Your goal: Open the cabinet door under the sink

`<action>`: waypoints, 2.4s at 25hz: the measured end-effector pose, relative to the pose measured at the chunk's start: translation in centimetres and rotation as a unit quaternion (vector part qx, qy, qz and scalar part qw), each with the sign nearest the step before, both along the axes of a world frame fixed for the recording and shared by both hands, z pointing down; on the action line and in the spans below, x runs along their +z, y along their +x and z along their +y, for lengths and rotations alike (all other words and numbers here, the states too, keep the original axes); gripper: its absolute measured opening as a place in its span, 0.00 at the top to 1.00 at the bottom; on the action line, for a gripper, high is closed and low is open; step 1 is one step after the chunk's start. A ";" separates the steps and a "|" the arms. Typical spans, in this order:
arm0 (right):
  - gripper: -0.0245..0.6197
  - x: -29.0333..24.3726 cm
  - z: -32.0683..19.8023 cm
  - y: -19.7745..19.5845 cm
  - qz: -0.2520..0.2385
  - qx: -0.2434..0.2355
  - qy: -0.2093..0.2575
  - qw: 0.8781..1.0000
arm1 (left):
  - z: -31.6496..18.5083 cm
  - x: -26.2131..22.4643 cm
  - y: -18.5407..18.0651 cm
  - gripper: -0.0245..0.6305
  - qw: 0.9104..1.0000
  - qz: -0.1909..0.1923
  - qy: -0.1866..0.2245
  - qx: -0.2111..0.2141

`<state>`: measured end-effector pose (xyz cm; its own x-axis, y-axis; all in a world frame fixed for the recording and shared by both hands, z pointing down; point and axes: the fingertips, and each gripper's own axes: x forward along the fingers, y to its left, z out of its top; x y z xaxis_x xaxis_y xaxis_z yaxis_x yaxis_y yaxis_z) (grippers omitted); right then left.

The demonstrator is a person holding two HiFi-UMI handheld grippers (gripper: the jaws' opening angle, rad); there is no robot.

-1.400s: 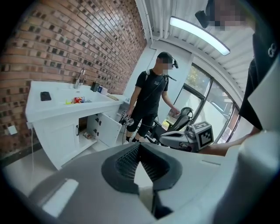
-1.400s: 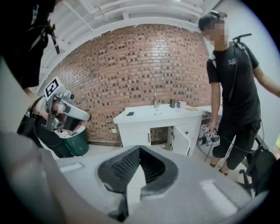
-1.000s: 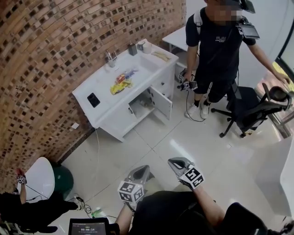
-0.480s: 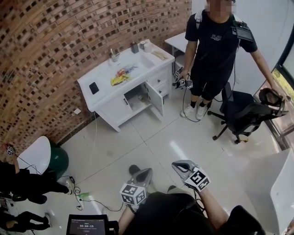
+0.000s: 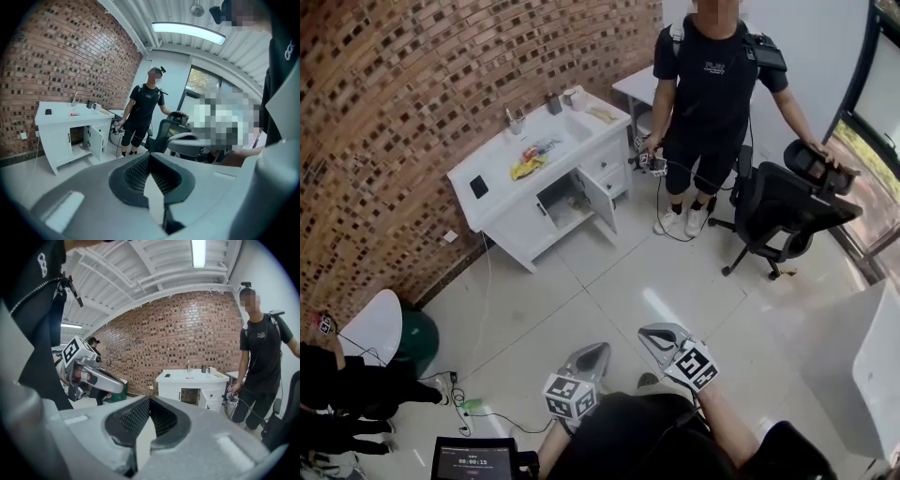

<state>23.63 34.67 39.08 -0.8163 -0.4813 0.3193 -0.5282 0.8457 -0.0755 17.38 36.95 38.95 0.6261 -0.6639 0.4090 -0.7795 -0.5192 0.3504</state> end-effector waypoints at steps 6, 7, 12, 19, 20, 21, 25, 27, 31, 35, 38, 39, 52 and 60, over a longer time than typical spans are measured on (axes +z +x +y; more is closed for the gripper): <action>0.97 0.3 1.6 1.2 0.004 0.031 -0.017 0.999 | 1.5 -1.1 1.0 0.94 1.000 0.009 0.009 0.015; 0.98 0.3 1.8 1.1 0.002 0.036 -0.021 0.999 | 1.6 -1.3 0.6 0.94 1.000 0.011 0.010 0.008; 0.98 -0.6 2.9 -1.9 0.006 0.003 -0.010 1.000 | 2.5 -1.0 -2.2 0.94 0.999 0.018 0.004 -0.030; 0.98 -1.7 4.3 -4.1 0.015 -0.055 0.012 0.998 | 3.3 -0.8 -2.1 0.94 0.998 0.023 0.010 -0.056; 0.98 -1.6 4.6 -4.1 0.018 -0.059 0.011 0.998 | 3.5 -0.7 -1.9 0.94 0.998 0.024 0.010 -0.058; 0.97 -1.4 4.9 -4.1 0.020 -0.062 0.011 0.998 | 3.7 -0.8 -1.8 0.94 0.998 0.024 0.011 -0.058; 0.98 -1.1 6.1 -3.8 0.027 -0.064 0.011 0.998 | 4.6 -0.9 -1.9 0.94 0.998 0.025 0.011 -0.063; 0.98 -0.8 6.5 -3.5 0.030 -0.065 0.013 0.997 | 5.1 -0.7 -1.7 0.94 0.997 0.028 0.011 -0.068; 0.97 -0.5 6.8 -3.3 0.032 -0.069 0.018 0.997 | 5.3 -0.5 -1.5 0.94 0.997 0.029 0.015 -0.070; 0.98 -0.3 7.1 -3.5 0.034 -0.074 0.017 0.997 | 5.4 -0.6 -1.2 0.94 0.997 0.035 0.012 -0.066; 0.97 0.0 7.1 -3.7 0.037 -0.077 0.015 0.996 | 5.3 -0.5 -1.1 0.94 0.997 0.037 0.011 -0.065; 0.97 0.0 7.1 -3.7 0.037 -0.078 0.015 0.996 | 5.3 -0.6 -1.2 0.94 0.997 0.037 0.010 -0.067; 0.97 -0.6 6.1 -2.9 0.034 -0.070 0.012 0.997 | 4.4 -1.3 -0.7 0.94 0.997 0.039 0.006 -0.065; 0.98 0.1 6.5 -2.8 0.041 -0.072 0.007 0.997 | 5.0 -0.5 -0.6 0.94 0.997 0.039 -0.001 -0.065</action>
